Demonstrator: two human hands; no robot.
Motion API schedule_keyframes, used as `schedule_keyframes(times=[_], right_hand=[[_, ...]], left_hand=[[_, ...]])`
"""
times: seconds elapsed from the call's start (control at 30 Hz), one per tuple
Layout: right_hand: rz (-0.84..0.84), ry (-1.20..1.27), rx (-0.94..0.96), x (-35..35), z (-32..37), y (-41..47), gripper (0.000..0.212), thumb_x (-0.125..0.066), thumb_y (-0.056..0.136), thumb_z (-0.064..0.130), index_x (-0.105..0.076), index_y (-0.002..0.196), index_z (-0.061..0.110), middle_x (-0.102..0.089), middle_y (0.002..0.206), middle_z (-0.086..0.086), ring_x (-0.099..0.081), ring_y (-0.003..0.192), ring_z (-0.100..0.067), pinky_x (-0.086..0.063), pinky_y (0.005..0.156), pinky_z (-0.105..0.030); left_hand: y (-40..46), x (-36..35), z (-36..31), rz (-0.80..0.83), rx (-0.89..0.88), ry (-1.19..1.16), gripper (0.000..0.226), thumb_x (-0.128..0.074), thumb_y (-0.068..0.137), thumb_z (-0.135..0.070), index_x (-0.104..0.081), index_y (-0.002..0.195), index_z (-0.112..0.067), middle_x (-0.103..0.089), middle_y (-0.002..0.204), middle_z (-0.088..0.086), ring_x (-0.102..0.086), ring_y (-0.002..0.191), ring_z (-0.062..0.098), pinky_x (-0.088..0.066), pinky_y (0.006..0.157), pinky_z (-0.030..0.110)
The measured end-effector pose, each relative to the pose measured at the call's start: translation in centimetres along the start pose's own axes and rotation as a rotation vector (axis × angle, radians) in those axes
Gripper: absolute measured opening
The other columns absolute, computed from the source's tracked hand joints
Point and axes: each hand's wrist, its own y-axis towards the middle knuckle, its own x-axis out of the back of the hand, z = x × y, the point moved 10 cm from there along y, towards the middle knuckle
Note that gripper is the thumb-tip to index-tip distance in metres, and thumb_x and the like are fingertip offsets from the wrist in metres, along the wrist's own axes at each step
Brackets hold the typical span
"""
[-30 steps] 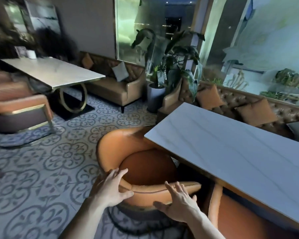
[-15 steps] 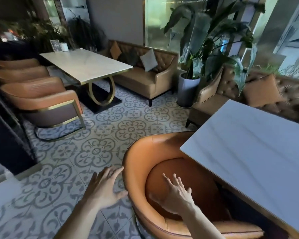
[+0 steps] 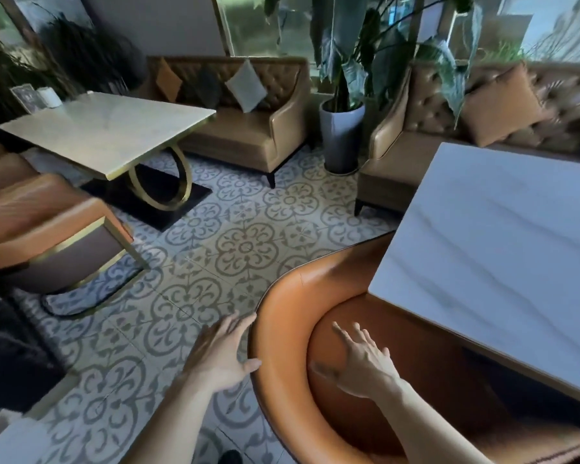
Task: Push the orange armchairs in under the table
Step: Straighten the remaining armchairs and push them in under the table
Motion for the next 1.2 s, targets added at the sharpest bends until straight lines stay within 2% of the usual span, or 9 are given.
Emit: schedule_keyframes(times=[0.13, 0.3, 0.4, 0.5, 0.63, 0.77, 0.87, 1.0, 1.2], right_hand=[[-0.026, 0.062, -0.156, -0.7, -1.3, 2.1, 0.109, -0.045, 0.073, 0.094, -0.003, 0.159, 0.043, -0.004, 0.171, -0.005, -0.005, 0.156, -0.024, -0.022, 0.119, -0.062], [-0.082, 0.151, -0.393, -2.4, -1.3, 3.9, 0.104, -0.045, 0.077, 0.091, -0.005, 0.160, 0.042, -0.006, 0.170, -0.004, -0.007, 0.155, -0.024, -0.023, 0.119, -0.058], [-0.070, 0.202, -0.523, -5.6, 0.3, 4.4, 0.103, -0.046, 0.078, 0.090, -0.006, 0.160, 0.042, -0.008, 0.170, -0.005, -0.008, 0.155, -0.025, -0.023, 0.120, -0.057], [-0.041, 0.269, -0.605, -9.2, 3.2, 4.4, 0.106, -0.048, 0.075, 0.091, -0.008, 0.160, 0.040, -0.014, 0.169, -0.004, -0.012, 0.154, -0.024, -0.025, 0.119, -0.055], [-0.004, 0.329, -0.670, -13.8, 6.8, 3.7, 0.114, -0.053, 0.069, 0.093, -0.010, 0.160, 0.040, -0.019, 0.167, -0.005, -0.015, 0.153, -0.025, -0.026, 0.118, -0.055], [-0.010, 0.312, -0.705, -17.1, 7.9, 2.5, 0.108, -0.063, 0.071, 0.084, -0.018, 0.158, 0.038, -0.037, 0.156, 0.000, -0.034, 0.143, -0.023, -0.036, 0.112, -0.050], [-0.021, 0.270, -0.686, -18.7, 8.6, 1.5, 0.099, -0.069, 0.076, 0.074, -0.023, 0.156, 0.035, -0.044, 0.150, 0.001, -0.039, 0.138, -0.023, -0.035, 0.111, -0.048], [-0.174, 0.209, -0.649, -18.4, 9.4, 0.9, 0.086, -0.069, 0.087, 0.057, -0.025, 0.155, 0.031, -0.043, 0.150, -0.002, -0.035, 0.140, -0.025, -0.032, 0.109, -0.048], [-0.262, 0.098, -0.599, -19.5, 10.4, 0.6, 0.095, -0.068, 0.088, 0.056, -0.012, 0.159, 0.024, -0.036, 0.152, -0.012, -0.029, 0.141, -0.034, -0.028, 0.111, -0.056]], left_hand=[[6.9, -0.4, -0.1, 0.100, -0.119, 0.003, 0.088, -0.069, 0.082, -0.051, -0.011, 0.148, -0.051, -0.003, 0.162, -0.014, -0.017, 0.145, 0.019, -0.027, 0.114, 0.048], [14.5, -1.2, -0.6, 0.235, -0.359, 0.010, 0.090, -0.072, 0.082, -0.045, -0.012, 0.149, -0.049, 0.001, 0.161, -0.019, -0.016, 0.145, 0.012, -0.030, 0.113, 0.040], [17.4, -2.3, -0.1, 0.282, -0.550, 0.145, 0.094, -0.072, 0.077, -0.054, -0.010, 0.148, -0.052, -0.006, 0.161, -0.014, -0.008, 0.148, 0.017, -0.015, 0.119, 0.044], [18.8, -4.1, 0.5, 0.347, -0.713, 0.266, 0.101, -0.070, 0.071, -0.064, -0.009, 0.149, -0.050, -0.010, 0.162, -0.009, -0.003, 0.148, 0.015, -0.002, 0.121, 0.047], [18.3, -7.0, 0.6, 0.455, -0.864, 0.354, 0.105, -0.074, 0.068, -0.063, -0.010, 0.150, -0.047, -0.006, 0.163, -0.008, 0.001, 0.148, 0.013, 0.004, 0.121, 0.042], [16.8, -10.3, 1.3, 0.522, -0.996, 0.469, 0.105, -0.074, 0.069, -0.064, -0.012, 0.151, -0.046, -0.007, 0.163, -0.008, 0.005, 0.148, 0.013, 0.003, 0.121, 0.043], [15.1, -12.2, 2.5, 0.555, -1.030, 0.554, 0.098, -0.070, 0.072, -0.067, -0.018, 0.151, -0.043, -0.009, 0.163, -0.008, 0.005, 0.148, 0.014, 0.002, 0.121, 0.043], [13.8, -12.6, 2.7, 0.475, -1.025, 0.561, 0.088, -0.064, 0.079, -0.066, -0.022, 0.151, -0.040, -0.011, 0.163, -0.003, 0.003, 0.149, 0.018, -0.003, 0.121, 0.041], [13.0, -12.9, 3.1, 0.442, -0.986, 0.624, 0.087, -0.064, 0.082, -0.062, -0.015, 0.152, -0.041, -0.008, 0.164, -0.001, 0.004, 0.149, 0.019, -0.002, 0.121, 0.039]])
